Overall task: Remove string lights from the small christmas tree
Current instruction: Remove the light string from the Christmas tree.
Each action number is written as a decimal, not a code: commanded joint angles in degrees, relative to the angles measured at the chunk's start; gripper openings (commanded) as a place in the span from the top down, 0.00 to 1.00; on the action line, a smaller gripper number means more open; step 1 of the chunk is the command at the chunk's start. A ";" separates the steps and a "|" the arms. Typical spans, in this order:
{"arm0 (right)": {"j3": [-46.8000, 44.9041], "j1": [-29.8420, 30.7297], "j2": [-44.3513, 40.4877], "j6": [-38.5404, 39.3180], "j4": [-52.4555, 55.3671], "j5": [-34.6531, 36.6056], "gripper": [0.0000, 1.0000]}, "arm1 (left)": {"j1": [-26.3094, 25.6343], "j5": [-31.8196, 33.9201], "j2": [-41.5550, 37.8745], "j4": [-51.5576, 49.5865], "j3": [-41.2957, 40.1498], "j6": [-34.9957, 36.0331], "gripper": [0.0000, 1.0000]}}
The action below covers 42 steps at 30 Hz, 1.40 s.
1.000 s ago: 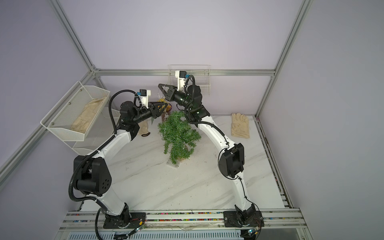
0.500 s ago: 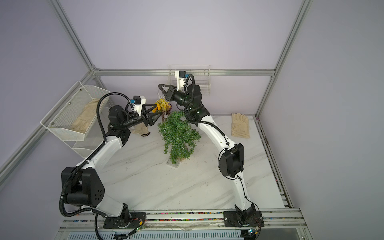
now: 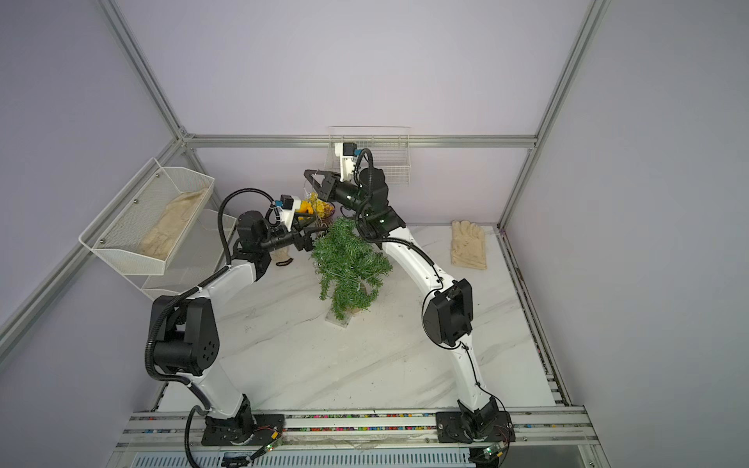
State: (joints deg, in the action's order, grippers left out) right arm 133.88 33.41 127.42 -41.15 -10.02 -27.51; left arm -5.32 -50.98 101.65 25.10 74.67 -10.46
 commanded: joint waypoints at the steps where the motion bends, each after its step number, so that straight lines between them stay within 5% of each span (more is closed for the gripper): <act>1: 1.35 0.43 0.29 1.07 0.18 -0.87 1.00 | -0.24 1.27 -0.26 7.83 6.14 -3.52 0.17; 8: -0.12 0.43 -0.34 1.07 -0.61 -1.19 1.00 | 0.13 2.43 -1.95 11.34 4.62 -3.78 0.25; 17: -0.25 0.77 -0.29 0.96 -0.66 -1.83 1.00 | 0.42 3.84 -2.90 12.17 4.71 -4.13 0.55; 23: -0.47 0.87 -0.33 0.92 -0.79 -2.02 1.00 | 0.66 8.17 -3.64 11.55 4.45 -5.49 1.00; 33: -3.11 0.87 -1.79 1.39 -0.37 -1.93 1.00 | 0.92 21.67 -8.11 5.00 3.99 -9.70 1.00; 34: -3.65 0.87 -2.24 1.63 0.00 -1.64 0.97 | 0.94 23.53 -9.24 2.69 3.92 -9.17 1.00; 38: -5.73 0.87 -4.54 3.41 2.16 0.29 0.54 | 1.01 30.96 -15.61 -3.28 0.62 -6.75 1.00; 42: -10.16 0.78 -8.15 4.48 2.02 1.36 0.41 | 0.95 38.06 -25.64 -9.18 -3.77 -6.32 1.00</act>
State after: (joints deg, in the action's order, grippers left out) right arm 125.32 33.87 124.44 -38.26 -8.25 -27.35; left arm -4.82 -20.27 83.59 19.18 73.84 -18.15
